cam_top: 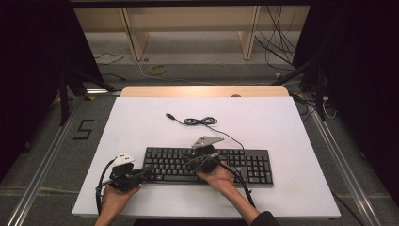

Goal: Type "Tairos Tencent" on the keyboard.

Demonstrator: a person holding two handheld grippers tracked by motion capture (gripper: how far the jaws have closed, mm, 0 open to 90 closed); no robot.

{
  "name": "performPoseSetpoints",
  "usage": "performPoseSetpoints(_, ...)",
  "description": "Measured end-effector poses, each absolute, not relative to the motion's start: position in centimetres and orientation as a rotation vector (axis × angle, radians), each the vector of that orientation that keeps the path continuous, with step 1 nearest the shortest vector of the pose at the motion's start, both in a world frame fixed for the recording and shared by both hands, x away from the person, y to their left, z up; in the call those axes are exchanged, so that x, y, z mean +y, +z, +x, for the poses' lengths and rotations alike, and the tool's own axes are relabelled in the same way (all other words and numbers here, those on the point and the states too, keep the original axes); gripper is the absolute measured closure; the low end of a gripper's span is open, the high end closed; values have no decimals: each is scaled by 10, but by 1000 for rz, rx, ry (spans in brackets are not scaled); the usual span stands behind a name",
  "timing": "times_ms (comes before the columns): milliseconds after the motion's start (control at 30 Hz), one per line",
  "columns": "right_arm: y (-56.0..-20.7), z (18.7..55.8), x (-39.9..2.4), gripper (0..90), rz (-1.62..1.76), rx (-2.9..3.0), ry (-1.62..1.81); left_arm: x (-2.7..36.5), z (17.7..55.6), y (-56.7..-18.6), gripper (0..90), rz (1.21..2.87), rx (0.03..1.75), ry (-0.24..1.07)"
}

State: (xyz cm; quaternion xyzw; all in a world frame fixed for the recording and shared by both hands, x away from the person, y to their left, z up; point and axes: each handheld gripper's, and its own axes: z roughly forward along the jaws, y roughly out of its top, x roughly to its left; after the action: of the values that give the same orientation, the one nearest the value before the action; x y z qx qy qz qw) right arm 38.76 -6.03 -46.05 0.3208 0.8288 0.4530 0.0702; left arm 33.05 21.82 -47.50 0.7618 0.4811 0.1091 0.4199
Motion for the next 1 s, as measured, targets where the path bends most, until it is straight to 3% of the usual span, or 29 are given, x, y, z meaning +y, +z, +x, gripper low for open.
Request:
performPoseSetpoints(67,-462,389,-55,852,961,2501,1359,219,331,-476,888,1913,1211,277)
performPoseSetpoints(267,-465,393,-46,900,968,2513,1326,222,333,-476,890,1914,1231,280)
performPoseSetpoints(1000,-475,400,-30,900,995,2544,1241,222,339,-481,890,1939,1263,284)
